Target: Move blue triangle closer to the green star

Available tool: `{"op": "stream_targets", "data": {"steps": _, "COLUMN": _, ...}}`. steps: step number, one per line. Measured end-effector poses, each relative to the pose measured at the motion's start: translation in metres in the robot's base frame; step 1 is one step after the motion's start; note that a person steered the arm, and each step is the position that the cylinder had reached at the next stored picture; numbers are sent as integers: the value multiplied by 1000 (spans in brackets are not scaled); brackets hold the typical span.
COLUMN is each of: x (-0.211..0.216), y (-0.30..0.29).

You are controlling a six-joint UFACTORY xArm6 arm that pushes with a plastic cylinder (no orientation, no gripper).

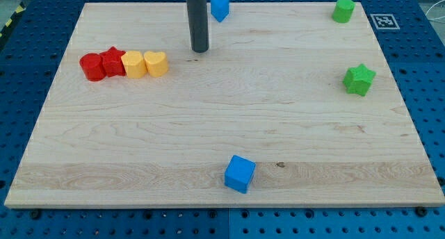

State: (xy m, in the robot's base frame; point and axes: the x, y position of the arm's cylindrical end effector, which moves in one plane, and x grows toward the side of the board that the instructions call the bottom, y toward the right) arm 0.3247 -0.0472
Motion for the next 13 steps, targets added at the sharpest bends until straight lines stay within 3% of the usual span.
{"op": "stream_targets", "data": {"steps": 3, "x": -122, "y": -14}}
{"op": "stream_targets", "data": {"steps": 4, "x": -132, "y": -27}}
{"op": "stream_targets", "data": {"steps": 6, "x": -132, "y": 18}}
{"op": "stream_targets", "data": {"steps": 8, "x": -128, "y": 25}}
{"op": "stream_targets", "data": {"steps": 11, "x": -98, "y": 68}}
{"op": "stream_targets", "data": {"steps": 13, "x": -83, "y": 53}}
